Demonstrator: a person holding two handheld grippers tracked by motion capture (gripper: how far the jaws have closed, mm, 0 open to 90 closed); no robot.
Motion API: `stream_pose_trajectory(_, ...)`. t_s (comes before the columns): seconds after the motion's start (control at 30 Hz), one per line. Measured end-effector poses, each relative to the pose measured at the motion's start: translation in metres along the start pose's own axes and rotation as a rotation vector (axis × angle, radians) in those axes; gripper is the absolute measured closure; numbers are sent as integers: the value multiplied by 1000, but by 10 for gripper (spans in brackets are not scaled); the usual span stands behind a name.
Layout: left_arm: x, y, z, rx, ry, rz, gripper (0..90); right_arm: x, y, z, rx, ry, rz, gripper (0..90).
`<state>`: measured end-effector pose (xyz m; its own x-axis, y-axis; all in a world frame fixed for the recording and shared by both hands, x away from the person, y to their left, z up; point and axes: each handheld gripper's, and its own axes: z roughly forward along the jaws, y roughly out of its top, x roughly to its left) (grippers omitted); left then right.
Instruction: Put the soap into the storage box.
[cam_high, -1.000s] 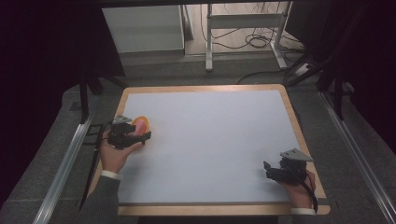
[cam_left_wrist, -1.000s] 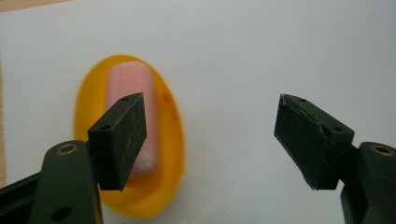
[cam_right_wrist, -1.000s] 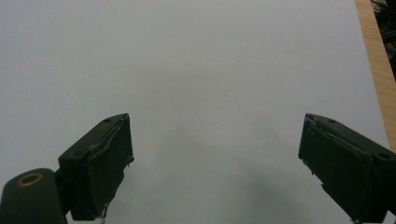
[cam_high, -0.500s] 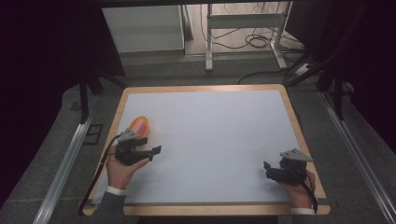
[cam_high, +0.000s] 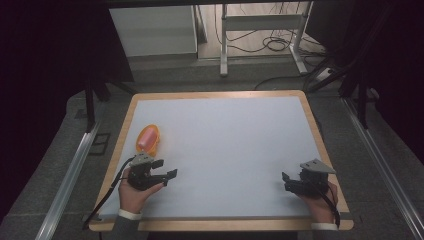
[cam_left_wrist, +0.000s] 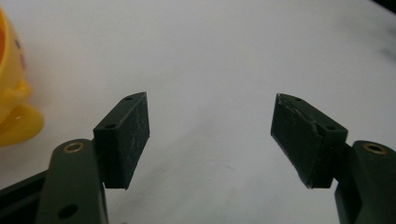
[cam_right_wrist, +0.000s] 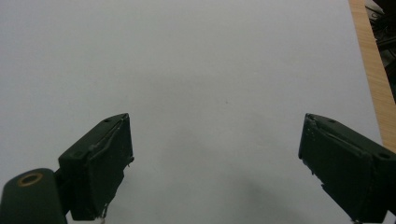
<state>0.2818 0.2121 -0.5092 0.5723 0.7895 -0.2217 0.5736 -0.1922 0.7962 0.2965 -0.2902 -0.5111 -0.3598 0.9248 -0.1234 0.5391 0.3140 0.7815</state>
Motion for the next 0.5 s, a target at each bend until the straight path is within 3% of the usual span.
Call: stream_pose_trajectory(0.5,0,-6,9,69,10,18,265,-1,1,0,0,-6,-1,96)
